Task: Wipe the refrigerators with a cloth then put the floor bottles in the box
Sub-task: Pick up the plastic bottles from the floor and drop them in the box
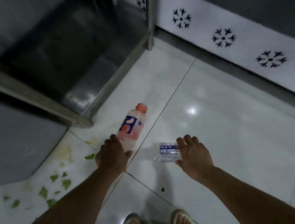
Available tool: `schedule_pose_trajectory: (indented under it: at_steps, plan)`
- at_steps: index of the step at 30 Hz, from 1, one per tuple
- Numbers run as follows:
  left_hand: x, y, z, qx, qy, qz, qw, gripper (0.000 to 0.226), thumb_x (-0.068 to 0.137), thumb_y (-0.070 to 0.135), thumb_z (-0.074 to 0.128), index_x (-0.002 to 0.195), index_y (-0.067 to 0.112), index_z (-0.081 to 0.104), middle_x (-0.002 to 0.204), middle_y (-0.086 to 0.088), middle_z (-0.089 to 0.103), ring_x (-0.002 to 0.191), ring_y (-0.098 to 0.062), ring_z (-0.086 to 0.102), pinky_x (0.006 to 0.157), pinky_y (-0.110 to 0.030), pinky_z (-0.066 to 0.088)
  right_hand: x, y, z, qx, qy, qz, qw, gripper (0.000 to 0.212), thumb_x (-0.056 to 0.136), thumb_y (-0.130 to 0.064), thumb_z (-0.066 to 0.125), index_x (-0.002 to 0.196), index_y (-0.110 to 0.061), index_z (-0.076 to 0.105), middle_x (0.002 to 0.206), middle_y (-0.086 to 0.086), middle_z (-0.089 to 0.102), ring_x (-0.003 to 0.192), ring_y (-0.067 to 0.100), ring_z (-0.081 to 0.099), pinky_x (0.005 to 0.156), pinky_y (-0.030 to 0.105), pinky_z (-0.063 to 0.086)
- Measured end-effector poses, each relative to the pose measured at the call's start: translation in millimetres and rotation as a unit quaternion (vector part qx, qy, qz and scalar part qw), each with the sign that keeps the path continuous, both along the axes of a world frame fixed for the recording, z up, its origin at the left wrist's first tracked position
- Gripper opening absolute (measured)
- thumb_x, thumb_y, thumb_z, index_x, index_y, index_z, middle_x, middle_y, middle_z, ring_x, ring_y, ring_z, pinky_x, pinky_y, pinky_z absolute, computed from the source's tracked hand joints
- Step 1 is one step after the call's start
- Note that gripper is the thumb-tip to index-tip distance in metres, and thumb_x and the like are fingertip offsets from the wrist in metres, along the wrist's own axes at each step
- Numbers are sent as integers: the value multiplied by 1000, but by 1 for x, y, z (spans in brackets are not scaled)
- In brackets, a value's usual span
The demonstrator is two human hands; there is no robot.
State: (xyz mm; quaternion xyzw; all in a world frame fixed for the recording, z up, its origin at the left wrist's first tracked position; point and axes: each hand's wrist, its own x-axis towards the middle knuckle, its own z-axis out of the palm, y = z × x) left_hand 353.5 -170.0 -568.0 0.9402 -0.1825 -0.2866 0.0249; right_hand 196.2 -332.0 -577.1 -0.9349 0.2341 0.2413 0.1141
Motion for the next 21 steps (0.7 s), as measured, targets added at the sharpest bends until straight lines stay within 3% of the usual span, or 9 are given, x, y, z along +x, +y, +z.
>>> schedule_pose_trajectory:
  at_steps: [10, 18, 21]
  plan:
    - [4, -57, 244, -92, -65, -38, 993, 66, 80, 44, 67, 129, 12, 37, 121, -10, 55, 107, -26, 58, 87, -37, 51, -13, -43, 247, -61, -63, -63, 994, 60, 86, -42, 61, 133, -15, 35, 129, 8, 44, 115, 25, 44, 90, 34, 43]
    - [-13, -70, 372, -144, -128, -163, 968, 65, 75, 45, 72, 123, 16, 39, 115, -5, 58, 100, -22, 60, 72, -31, 40, -77, -34, 387, -124, -121, -185, 967, 60, 82, -46, 65, 128, -17, 40, 124, 5, 49, 109, 22, 49, 84, 33, 46]
    - [-38, -76, 414, -147, -143, -208, 956, 63, 76, 47, 70, 122, 17, 40, 115, -7, 56, 100, -23, 58, 74, -30, 44, -115, -19, 430, -148, -137, -235, 951, 61, 81, -46, 67, 128, -17, 41, 123, 5, 51, 109, 22, 50, 83, 33, 47]
